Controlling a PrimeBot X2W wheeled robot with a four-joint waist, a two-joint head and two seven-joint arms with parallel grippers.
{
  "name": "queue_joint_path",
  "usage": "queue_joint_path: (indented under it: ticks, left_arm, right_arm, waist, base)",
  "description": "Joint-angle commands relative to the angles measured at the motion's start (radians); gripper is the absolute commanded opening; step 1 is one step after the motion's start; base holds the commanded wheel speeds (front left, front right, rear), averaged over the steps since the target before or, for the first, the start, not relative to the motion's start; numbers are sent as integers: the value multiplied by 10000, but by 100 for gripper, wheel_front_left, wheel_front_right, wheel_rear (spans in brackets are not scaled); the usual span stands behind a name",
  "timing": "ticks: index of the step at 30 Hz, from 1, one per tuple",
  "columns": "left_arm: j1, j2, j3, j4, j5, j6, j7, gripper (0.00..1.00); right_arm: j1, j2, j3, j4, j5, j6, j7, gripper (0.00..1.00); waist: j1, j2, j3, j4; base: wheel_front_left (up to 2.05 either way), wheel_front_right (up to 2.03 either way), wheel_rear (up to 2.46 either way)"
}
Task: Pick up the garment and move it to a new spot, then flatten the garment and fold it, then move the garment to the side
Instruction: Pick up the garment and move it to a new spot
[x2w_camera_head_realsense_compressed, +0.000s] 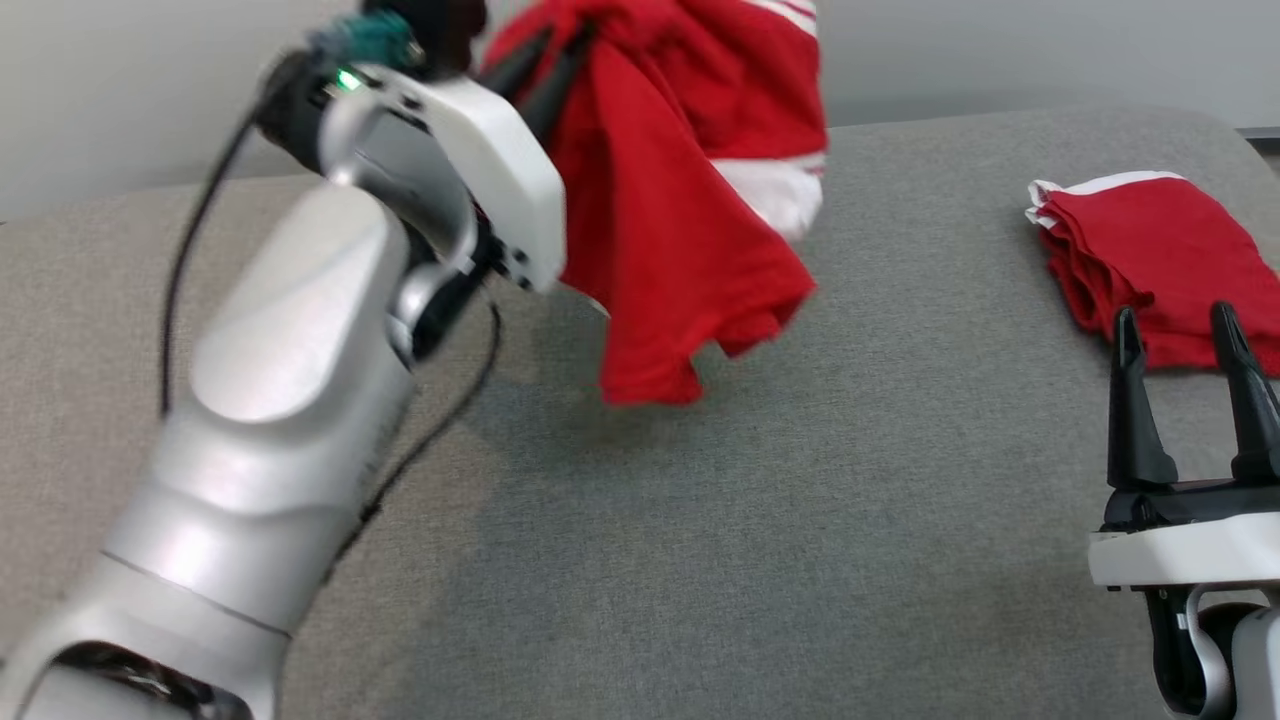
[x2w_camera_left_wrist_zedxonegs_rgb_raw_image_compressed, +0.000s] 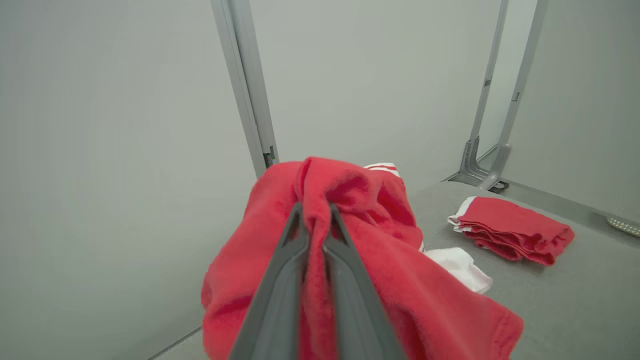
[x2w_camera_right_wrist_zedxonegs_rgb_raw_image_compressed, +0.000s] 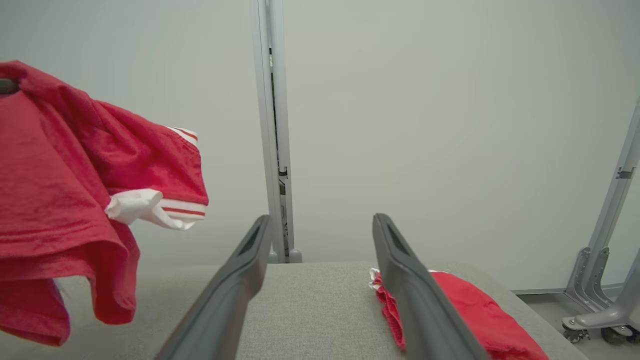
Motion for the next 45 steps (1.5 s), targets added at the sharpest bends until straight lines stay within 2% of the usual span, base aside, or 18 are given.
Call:
queue_joint_path:
  ticks: [1, 6, 13, 20, 21, 22, 23, 31, 37, 39, 45]
  left_arm:
    - [616, -307, -92, -173, -189, 173, -156, 0]
    - [1917, -926, -528, 21, -412, 609, -627, 0]
    - [2406, -1103, -530, 1560, -506, 1422, -1750, 0]
    - [2129, -1142, -425, 2735, -626, 1533, -2492, 1]
    - [2107, -1147, -435, 2836, -650, 1487, -2670, 35]
    - [2085, -1153, -446, 2928, -701, 1441, -2798, 91]
    - [2052, -1159, -469, 2985, -726, 1413, -2954, 100]
    - [2160, -1175, -857, 3163, -915, 1173, -3801, 100]
    - [2570, -1115, -739, 2854, -916, 1140, -4089, 100]
    - [2830, -979, -589, 2582, -822, 1239, -4134, 100]
    - [4256, -578, 318, 631, -161, 1743, -4152, 100]
  right_arm:
    - [49, -43, 32, 28, 102, 1, -88, 100]
    - [-159, -46, 191, 171, 223, 1, -185, 100]
    - [-466, -46, 436, 408, 344, 1, -334, 100]
    - [-539, -45, 413, 607, 314, 1, -457, 100]
    - [-550, -43, 424, 632, 319, 1, -474, 100]
    - [-561, -45, 431, 665, 324, 1, -490, 100]
    - [-563, -45, 441, 691, 319, 1, -493, 100]
    - [-519, -45, 604, 914, 212, 1, -507, 100]
    - [-278, -46, 610, 1037, -46, 1, -422, 100]
    - [-180, -45, 617, 1073, -76, 1, -417, 100]
    - [133, -49, 679, 1234, -106, 1, -515, 100]
  waist:
    - [0, 0, 66, -197]
    - [0, 0, 435, -587]
    - [0, 0, 990, -1140]
    - [0, 0, 1133, -1224]
    - [0, 0, 1123, -1205]
    - [0, 0, 1099, -1166]
    - [0, 0, 1068, -1119]
    - [0, 0, 644, -699]
    - [0, 0, 210, -288]
    - [0, 0, 48, -153]
    - [0, 0, -387, 197]
  base:
    - [0, 0, 0]
    - [0, 0, 0]
    - [0, 0, 0]
    - [0, 0, 0]
    - [0, 0, 0]
    - [0, 0, 0]
    - [0, 0, 0]
    - [0, 0, 0]
    - [0, 0, 0]
    - [0, 0, 0]
    - [0, 0, 0]
